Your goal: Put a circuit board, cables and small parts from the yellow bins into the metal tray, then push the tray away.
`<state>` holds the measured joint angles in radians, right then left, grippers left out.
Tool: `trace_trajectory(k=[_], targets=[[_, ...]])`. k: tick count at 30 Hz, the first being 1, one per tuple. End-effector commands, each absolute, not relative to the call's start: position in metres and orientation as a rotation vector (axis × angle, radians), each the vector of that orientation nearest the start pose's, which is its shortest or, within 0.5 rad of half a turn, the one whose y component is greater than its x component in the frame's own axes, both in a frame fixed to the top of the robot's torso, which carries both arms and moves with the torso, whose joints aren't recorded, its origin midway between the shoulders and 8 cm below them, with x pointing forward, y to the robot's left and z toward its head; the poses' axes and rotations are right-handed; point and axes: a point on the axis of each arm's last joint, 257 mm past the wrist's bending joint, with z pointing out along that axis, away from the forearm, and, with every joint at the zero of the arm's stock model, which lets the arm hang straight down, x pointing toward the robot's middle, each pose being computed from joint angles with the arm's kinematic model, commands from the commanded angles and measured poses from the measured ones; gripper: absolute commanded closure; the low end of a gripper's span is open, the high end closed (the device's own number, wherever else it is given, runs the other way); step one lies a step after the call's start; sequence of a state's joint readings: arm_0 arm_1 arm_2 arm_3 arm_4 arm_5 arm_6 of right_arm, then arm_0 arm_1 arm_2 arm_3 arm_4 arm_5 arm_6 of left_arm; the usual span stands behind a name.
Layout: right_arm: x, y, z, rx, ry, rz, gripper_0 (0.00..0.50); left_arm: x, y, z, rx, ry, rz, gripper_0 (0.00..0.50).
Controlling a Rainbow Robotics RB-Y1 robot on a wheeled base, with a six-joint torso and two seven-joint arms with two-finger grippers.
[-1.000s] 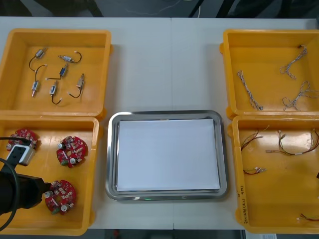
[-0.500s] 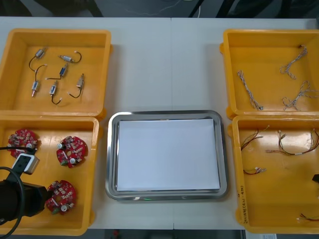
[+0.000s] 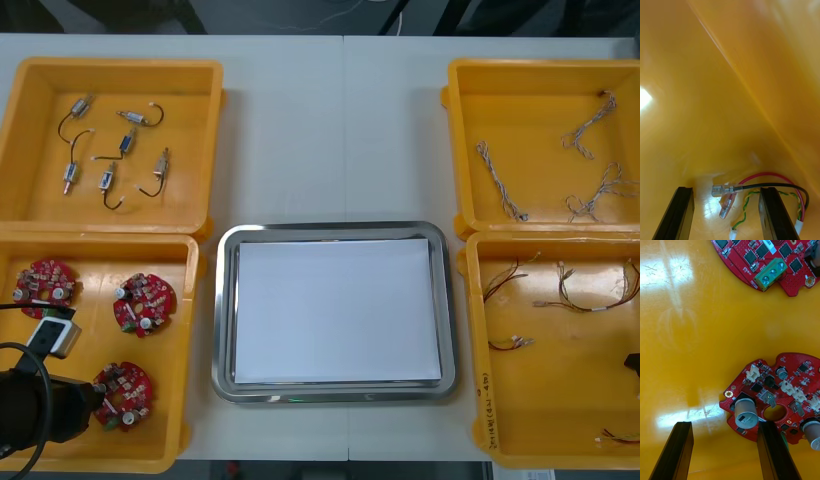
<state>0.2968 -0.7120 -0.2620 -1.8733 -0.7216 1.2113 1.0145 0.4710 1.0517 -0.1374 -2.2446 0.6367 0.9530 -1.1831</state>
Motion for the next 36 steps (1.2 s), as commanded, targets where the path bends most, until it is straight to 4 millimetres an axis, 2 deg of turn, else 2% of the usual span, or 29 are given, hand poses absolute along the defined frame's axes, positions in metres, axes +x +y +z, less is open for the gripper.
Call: trace_trajectory(k=[1,13,15,16,17,20,21,23,24,25,26,32,36], targets=[[0.311,-0.469,-0.351,0.832,2.564,0.091,0.0,0.294,0.344,-0.333,0.298,2.614,0.002,0.0],[0.308,-0.463,-0.355,0.833,2.578,0.105,0.0,0.299,0.339,-0.335,0.301,2.604,-0.006,0.0],[0.308,-0.464,-0.356,0.833,2.579,0.102,0.145,0.299,0.339,-0.335,0.299,2.605,-0.007,0.0],[0.308,-0.464,-0.355,0.832,2.579,0.1,0.265,0.299,0.339,-0.335,0.299,2.606,-0.006,0.0],[0.307,-0.465,-0.356,0.834,2.579,0.097,0.34,0.299,0.339,-0.335,0.304,2.604,-0.004,0.013],[0.306,-0.464,-0.357,0.827,2.584,0.096,0.449,0.298,0.338,-0.337,0.314,2.599,0.002,0.044],[0.306,-0.464,-0.357,0.827,2.582,0.097,0.485,0.299,0.338,-0.337,0.313,2.597,0.004,0.088],[0.307,-0.464,-0.356,0.826,2.581,0.1,0.5,0.299,0.339,-0.337,0.317,2.596,0.012,0.335],[0.308,-0.464,-0.356,0.823,2.578,0.103,0.5,0.299,0.339,-0.337,0.315,2.596,0.011,0.442],[0.309,-0.463,-0.355,0.822,2.575,0.106,0.5,0.299,0.339,-0.337,0.312,2.596,0.008,0.486],[0.308,-0.464,-0.355,0.822,2.576,0.103,0.5,0.298,0.339,-0.337,0.316,2.598,0.01,0.5],[0.314,-0.462,-0.352,0.819,2.559,0.118,0.5,0.3,0.339,-0.336,0.306,2.595,0.008,0.5],[0.322,-0.464,-0.34,0.806,2.54,0.119,0.5,0.301,0.339,-0.336,0.301,2.594,0.007,0.5]])
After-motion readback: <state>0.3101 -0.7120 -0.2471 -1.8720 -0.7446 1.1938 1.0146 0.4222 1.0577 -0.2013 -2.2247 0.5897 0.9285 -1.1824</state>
